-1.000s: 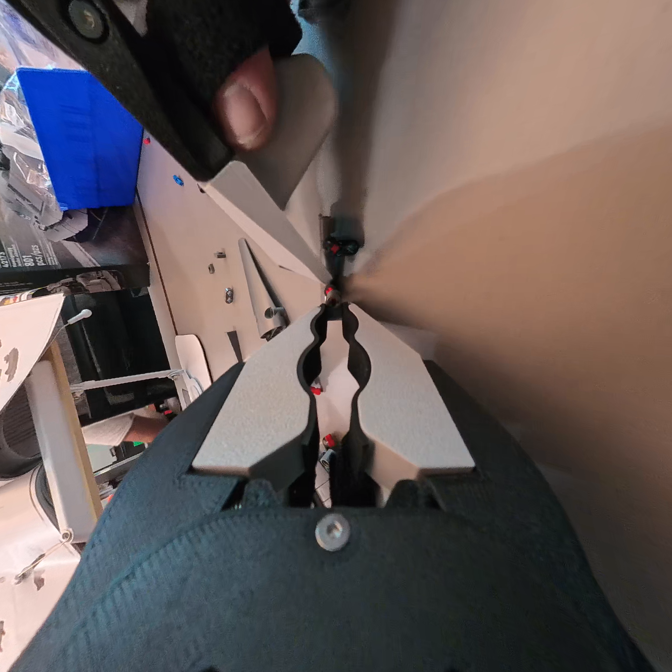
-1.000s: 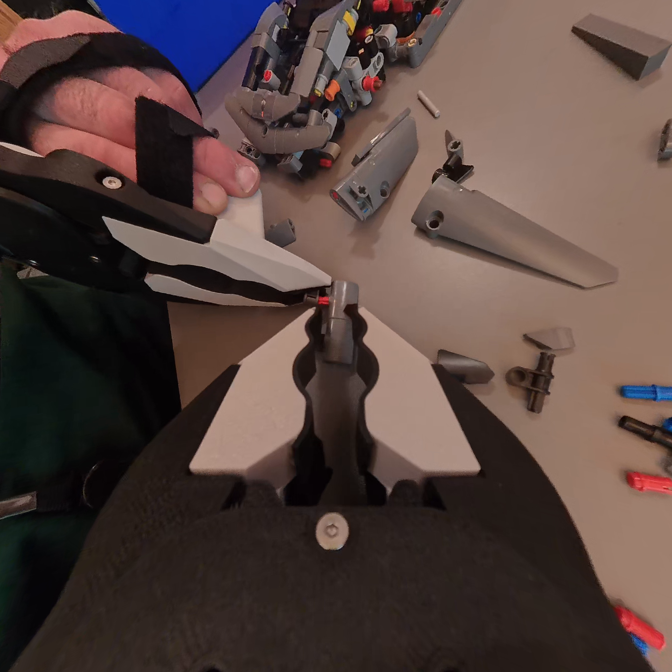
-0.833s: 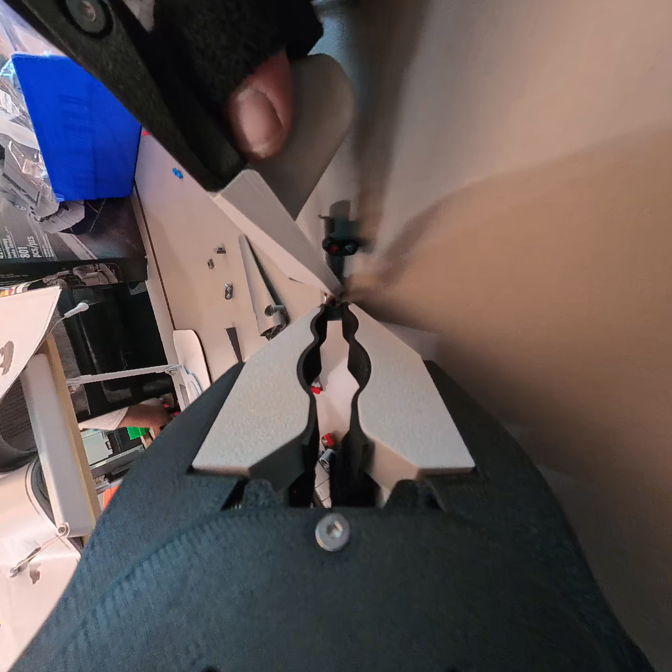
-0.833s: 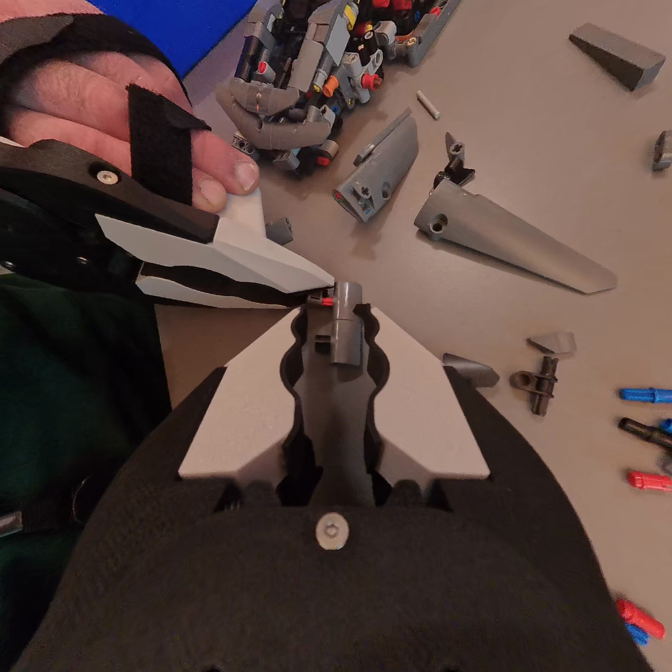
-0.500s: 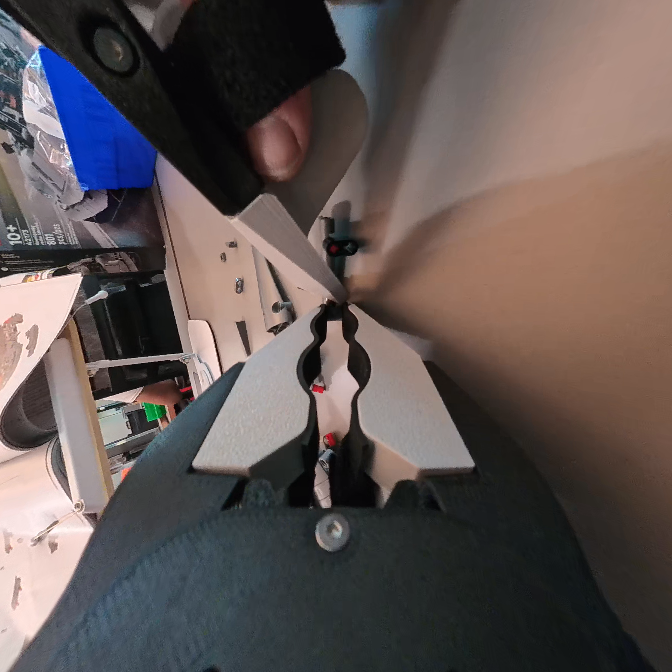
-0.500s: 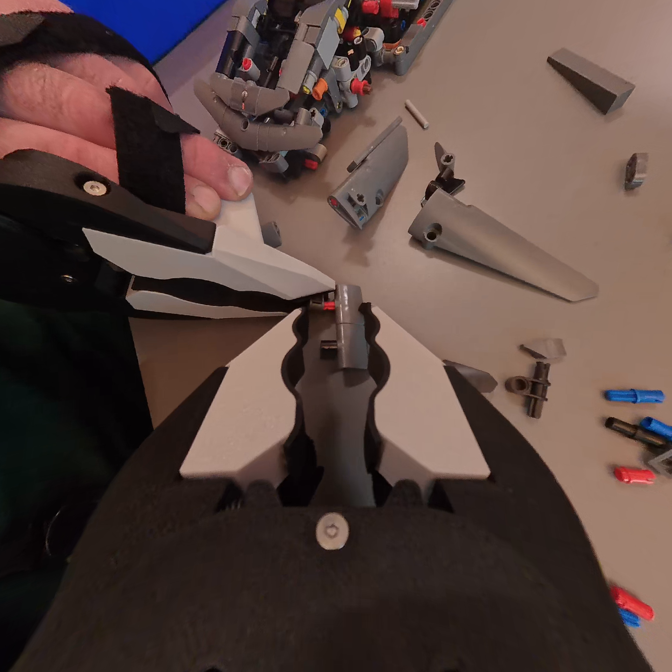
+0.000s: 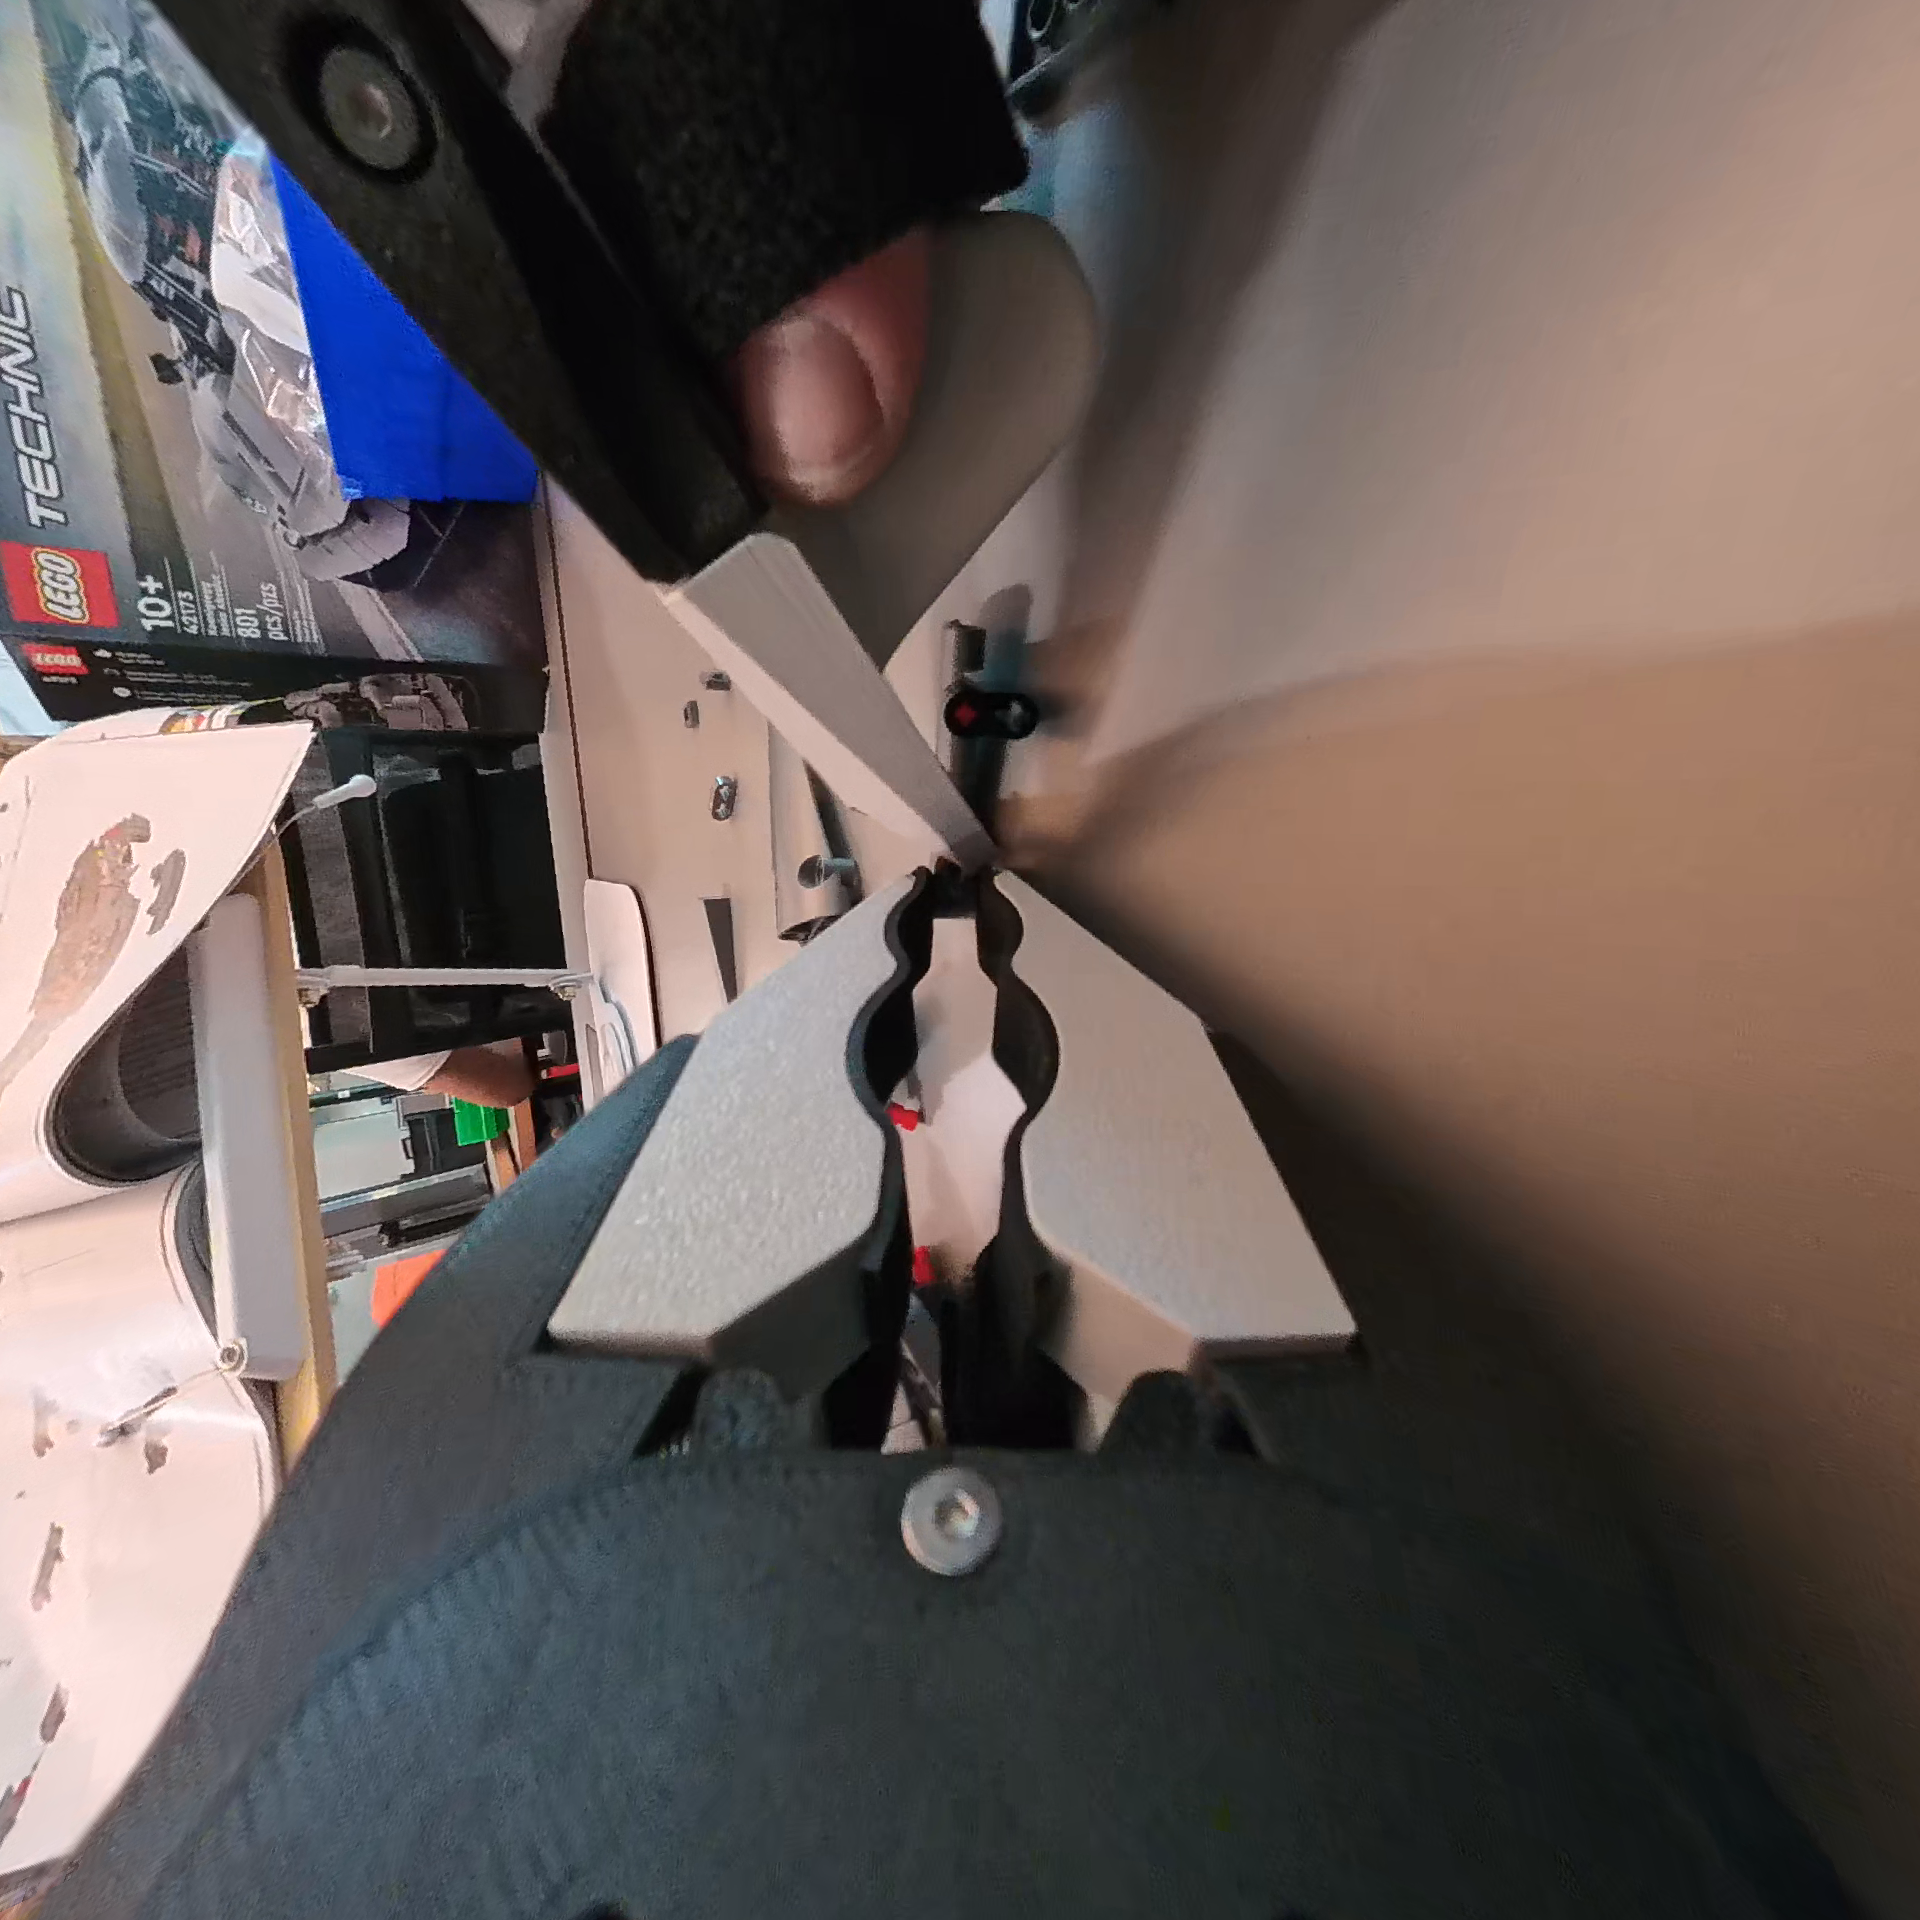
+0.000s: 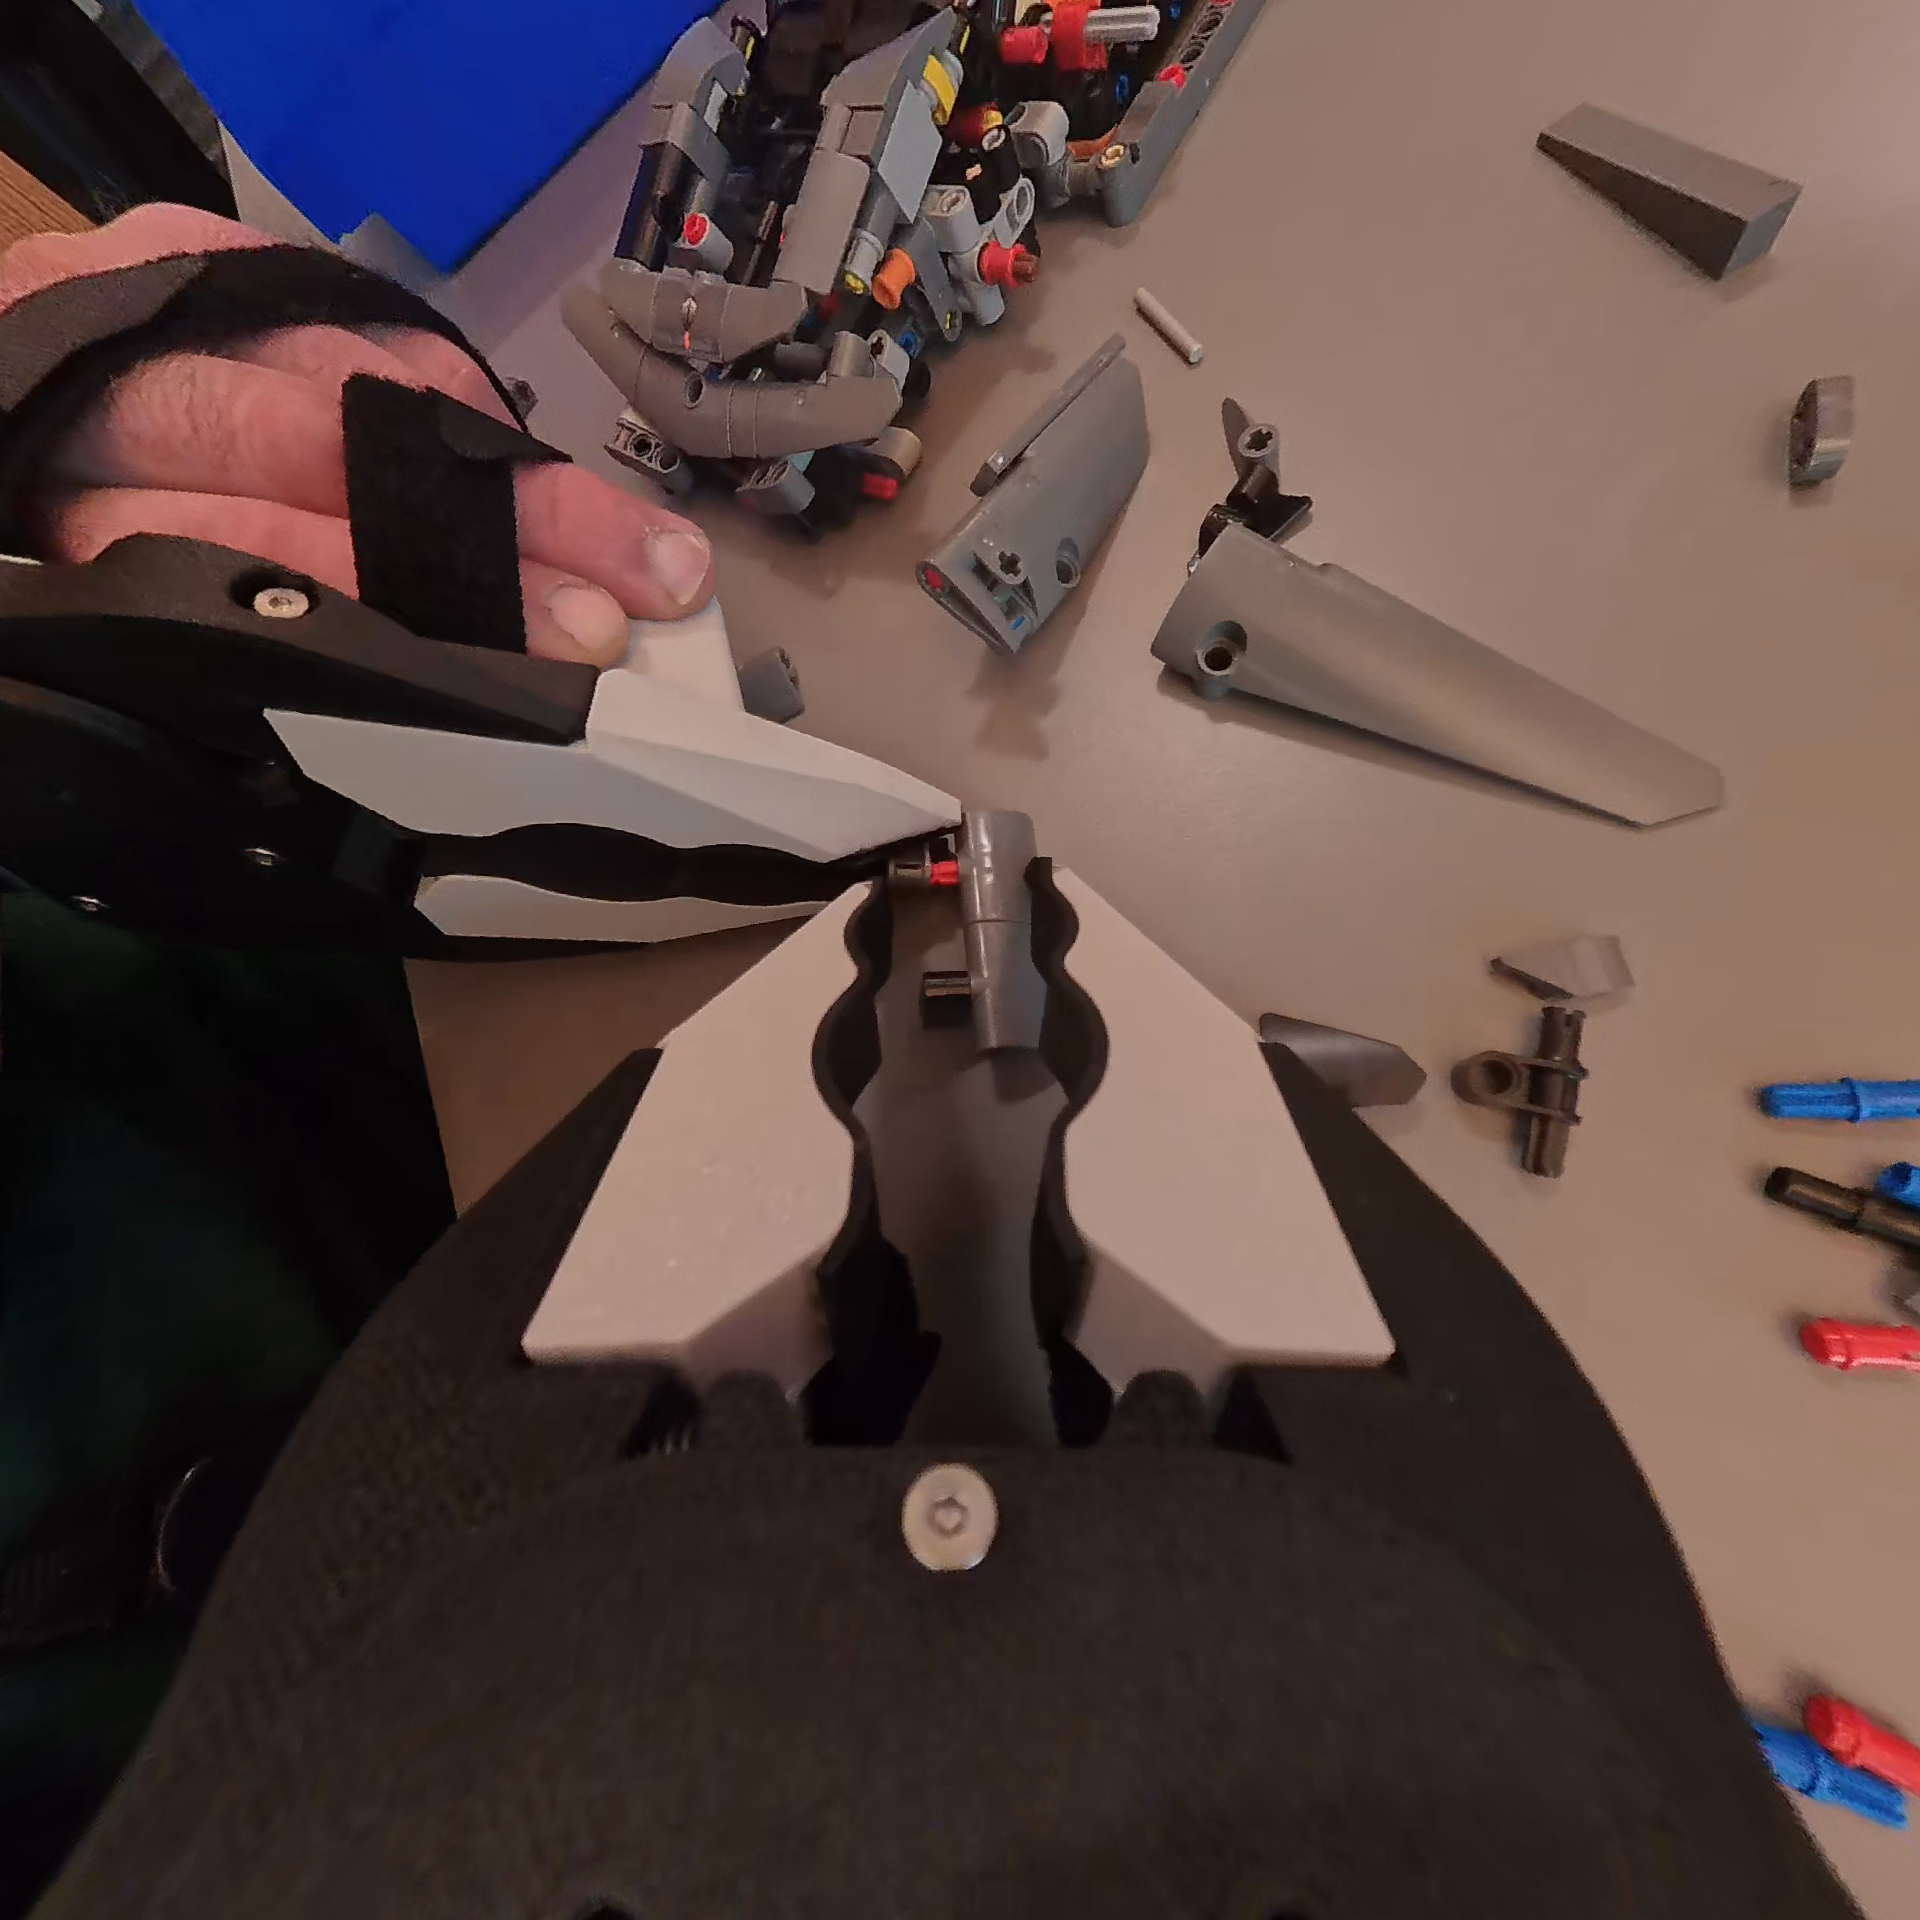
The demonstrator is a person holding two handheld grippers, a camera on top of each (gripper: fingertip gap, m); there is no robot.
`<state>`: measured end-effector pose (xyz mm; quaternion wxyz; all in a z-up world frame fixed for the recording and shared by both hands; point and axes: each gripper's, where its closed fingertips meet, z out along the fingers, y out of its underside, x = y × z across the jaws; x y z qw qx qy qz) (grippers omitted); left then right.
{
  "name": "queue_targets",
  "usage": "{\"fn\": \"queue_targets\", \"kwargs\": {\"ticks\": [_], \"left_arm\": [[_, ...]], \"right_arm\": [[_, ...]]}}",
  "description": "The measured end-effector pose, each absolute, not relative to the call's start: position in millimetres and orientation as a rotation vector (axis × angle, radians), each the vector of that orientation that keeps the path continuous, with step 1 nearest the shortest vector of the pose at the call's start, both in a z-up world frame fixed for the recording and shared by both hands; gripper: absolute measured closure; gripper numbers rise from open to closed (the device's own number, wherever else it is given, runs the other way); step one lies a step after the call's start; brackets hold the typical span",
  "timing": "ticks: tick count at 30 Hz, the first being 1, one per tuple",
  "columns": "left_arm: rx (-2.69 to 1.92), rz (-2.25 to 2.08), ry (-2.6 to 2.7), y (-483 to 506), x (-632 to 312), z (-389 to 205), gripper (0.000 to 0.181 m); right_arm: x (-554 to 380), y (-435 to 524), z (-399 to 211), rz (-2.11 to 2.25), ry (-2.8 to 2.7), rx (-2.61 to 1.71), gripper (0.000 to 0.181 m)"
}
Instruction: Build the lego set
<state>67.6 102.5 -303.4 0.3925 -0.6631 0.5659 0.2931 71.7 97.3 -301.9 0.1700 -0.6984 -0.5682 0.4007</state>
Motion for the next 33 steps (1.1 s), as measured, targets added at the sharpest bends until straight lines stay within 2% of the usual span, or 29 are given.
{"fn": "queue_targets", "kwargs": {"ticks": [13,16,21,28,33], "left_arm": [[-1.702,0.735,1.366,105,67,-303,0.175],[-1.735,0.645,1.359,106,65,-302,0.173],[-1.870,0.408,1.348,99,61,-302,0.174],[-1.856,0.324,1.392,93,61,-305,0.178],[-1.996,0.020,1.336,80,62,-302,0.154]], "right_arm": [[72,99,-302,1.117,-1.639,-1.965,0.158],[71,100,-302,1.126,-1.633,-1.965,0.158],[71,98,-301,1.151,-1.651,-1.954,0.172],[72,94,-302,1.151,-1.691,-1.931,0.172],[76,87,-302,1.112,-1.791,-1.833,0.173]]}}
